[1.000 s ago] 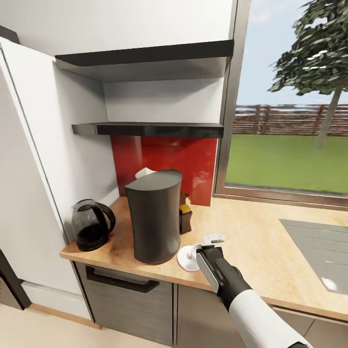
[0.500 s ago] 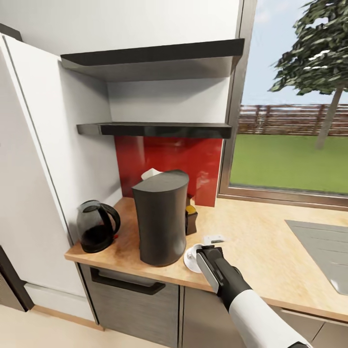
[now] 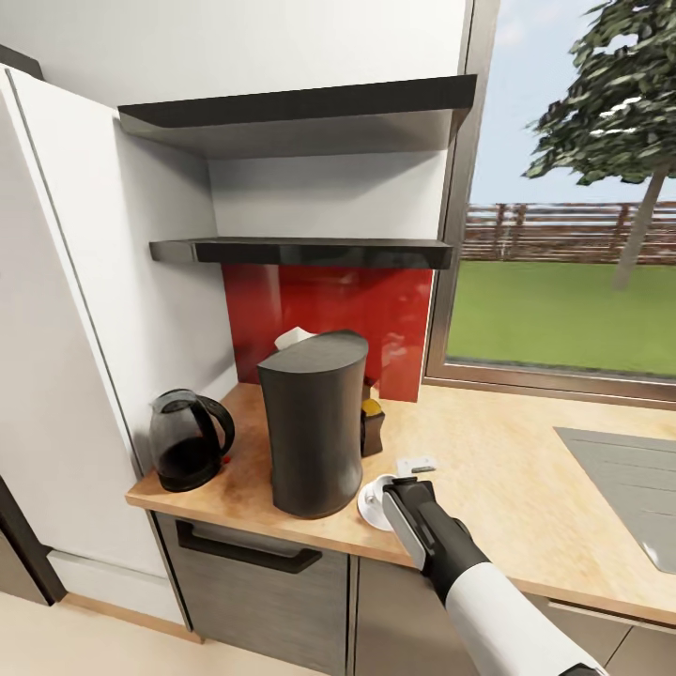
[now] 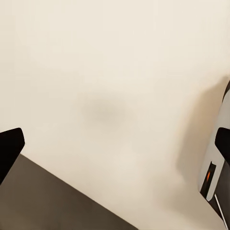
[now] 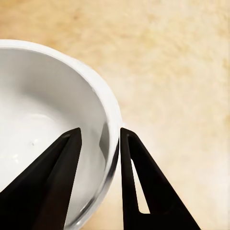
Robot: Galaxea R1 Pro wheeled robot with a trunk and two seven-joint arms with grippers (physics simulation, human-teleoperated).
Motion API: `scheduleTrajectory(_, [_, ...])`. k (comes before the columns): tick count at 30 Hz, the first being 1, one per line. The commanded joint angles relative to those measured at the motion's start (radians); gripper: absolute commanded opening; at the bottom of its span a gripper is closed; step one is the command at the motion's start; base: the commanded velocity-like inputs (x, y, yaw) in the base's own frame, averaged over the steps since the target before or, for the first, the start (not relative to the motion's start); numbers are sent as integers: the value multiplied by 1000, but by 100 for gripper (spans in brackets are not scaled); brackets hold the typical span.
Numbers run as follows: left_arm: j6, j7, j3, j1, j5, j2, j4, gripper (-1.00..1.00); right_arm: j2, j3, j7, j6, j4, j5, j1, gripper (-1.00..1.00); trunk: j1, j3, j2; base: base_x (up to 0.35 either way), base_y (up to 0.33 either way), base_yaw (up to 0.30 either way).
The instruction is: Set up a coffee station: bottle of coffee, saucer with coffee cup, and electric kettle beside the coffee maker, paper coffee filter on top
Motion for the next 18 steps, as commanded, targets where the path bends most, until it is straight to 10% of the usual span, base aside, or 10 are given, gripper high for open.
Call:
scheduleTrajectory(1, [6,0,6,0,-10,0,-2,100,-2,4,-9,1,0,-11,-1,-100,0,0,-1,0,0,0])
scheduleTrajectory(18, [6,-1,8,0,-10,0,-2,100,-4,4,-10,1,-1,-11,-1,-100,0,0,-1,0,0,0])
